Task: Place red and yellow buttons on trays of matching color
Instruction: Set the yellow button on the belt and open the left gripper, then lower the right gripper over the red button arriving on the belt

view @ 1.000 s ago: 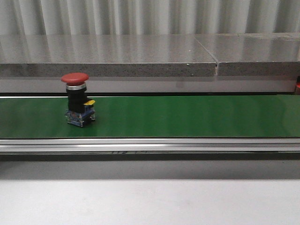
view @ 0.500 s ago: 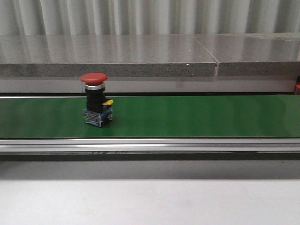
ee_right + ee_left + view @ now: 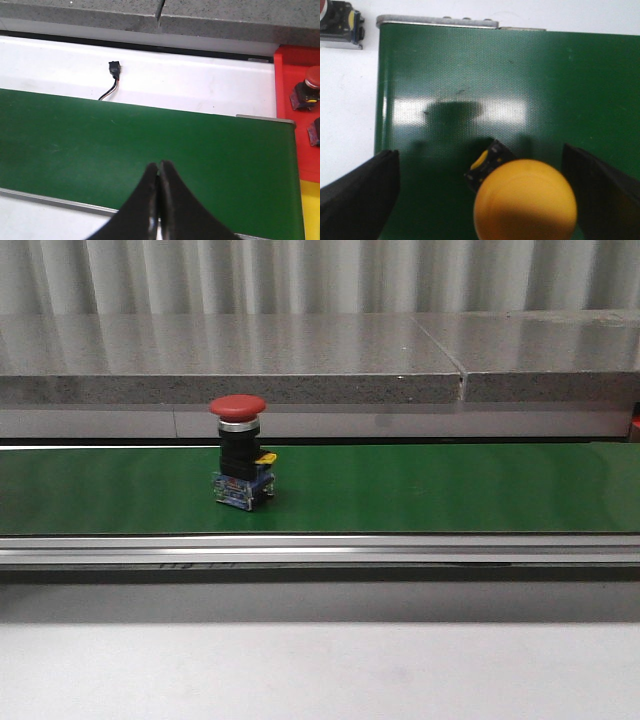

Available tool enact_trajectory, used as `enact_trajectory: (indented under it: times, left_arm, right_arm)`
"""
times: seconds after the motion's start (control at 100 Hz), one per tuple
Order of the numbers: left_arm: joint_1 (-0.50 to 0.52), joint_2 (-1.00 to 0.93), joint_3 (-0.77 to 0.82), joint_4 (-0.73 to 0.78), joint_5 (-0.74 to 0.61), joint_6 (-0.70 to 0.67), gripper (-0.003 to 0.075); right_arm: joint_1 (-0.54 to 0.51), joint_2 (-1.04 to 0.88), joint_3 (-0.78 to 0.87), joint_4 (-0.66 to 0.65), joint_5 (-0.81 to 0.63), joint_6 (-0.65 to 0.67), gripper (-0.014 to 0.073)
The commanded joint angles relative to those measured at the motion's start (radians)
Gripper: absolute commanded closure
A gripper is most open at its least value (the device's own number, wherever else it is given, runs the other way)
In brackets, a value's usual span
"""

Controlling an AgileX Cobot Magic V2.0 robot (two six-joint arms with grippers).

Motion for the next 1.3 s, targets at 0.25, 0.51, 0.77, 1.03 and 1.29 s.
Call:
enact_trajectory:
  times: [0.25, 0.51, 0.77, 1.03, 1.29]
  left_arm:
    - [-0.099, -0.257, -0.027, -0.011, -0.072, 0.009, 0.0071]
    - [-0.128, -0.517, 0.057, -0.013, -0.186, 0.009, 0.0071]
    - [-0.128, -0.817, 0.278, -0.020, -0.232, 0.009, 0.0102]
    - [-0.128, -1.070, 0.466, -0.033, -0.237, 0.005, 0.0364]
    - [-0.128, -1.149, 0.521, -0.033, -0.284, 0.005, 0.0739]
  right_arm:
    - [0.002, -0.010, -0.025, 0.012, -0.054, -0.007, 0.0661]
    - [0.002, -0.010, -0.025, 0.012, -0.054, -0.007, 0.0661]
    - [0.002, -0.010, -0.025, 0.012, -0.054, -0.007, 0.0661]
    - [0.002, -0.010, -0.025, 0.012, -0.054, -0.007, 0.0661]
    - [0.002, -0.010, -0.025, 0.012, -0.054, -0.007, 0.0661]
